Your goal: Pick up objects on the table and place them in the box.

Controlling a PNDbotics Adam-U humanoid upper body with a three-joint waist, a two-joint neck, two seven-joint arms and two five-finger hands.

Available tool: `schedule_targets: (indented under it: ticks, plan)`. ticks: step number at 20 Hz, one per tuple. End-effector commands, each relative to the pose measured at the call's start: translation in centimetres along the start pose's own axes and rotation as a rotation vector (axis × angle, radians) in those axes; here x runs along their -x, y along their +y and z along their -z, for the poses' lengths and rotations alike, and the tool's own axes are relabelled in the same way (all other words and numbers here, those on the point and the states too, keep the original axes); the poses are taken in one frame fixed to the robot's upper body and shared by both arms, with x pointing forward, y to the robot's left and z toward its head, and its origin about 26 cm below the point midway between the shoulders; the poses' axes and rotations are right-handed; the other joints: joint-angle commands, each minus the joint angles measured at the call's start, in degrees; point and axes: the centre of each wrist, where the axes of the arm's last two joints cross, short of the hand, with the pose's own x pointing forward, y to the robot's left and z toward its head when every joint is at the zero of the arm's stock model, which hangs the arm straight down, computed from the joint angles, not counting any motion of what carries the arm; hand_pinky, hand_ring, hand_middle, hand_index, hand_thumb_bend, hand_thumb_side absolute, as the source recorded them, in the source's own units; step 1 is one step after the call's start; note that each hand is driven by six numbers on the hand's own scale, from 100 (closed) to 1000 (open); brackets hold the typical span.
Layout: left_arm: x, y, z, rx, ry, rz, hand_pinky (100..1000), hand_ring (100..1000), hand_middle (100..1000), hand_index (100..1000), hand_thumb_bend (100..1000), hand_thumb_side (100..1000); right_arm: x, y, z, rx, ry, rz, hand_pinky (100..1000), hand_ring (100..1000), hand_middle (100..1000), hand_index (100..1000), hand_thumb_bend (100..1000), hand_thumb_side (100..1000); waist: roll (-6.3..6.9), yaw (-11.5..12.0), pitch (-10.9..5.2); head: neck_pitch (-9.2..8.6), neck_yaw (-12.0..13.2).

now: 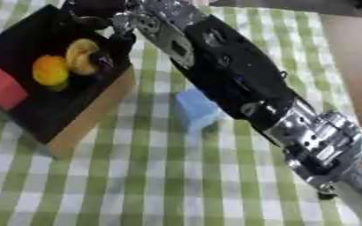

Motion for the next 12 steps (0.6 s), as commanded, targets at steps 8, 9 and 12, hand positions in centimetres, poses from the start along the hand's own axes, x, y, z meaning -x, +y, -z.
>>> schedule_targets:
  ticks: [8,9,12]
  plan:
    - [-0.4,0.1,0.5,0.010,-0.020,-0.006,792,793,763,814,381,673,-0.1,-2.4,-1.2,0.087,-0.008,0.009,840,845,704,885,347,100,0.72,-0.3,-1.69,0.82,0.0]
    - [-0.4,0.1,0.4,0.011,-0.018,-0.005,792,793,763,814,380,673,-0.2,-2.8,-1.5,0.102,-0.008,0.013,839,844,700,883,341,100,0.75,-0.4,-1.77,0.95,0.1]
    - [-0.4,0.3,0.3,0.012,-0.014,0.001,792,793,763,815,381,673,-0.4,-4.3,-3.0,0.153,-0.001,0.012,839,842,698,883,343,100,0.87,-0.7,-2.10,1.47,0.3]
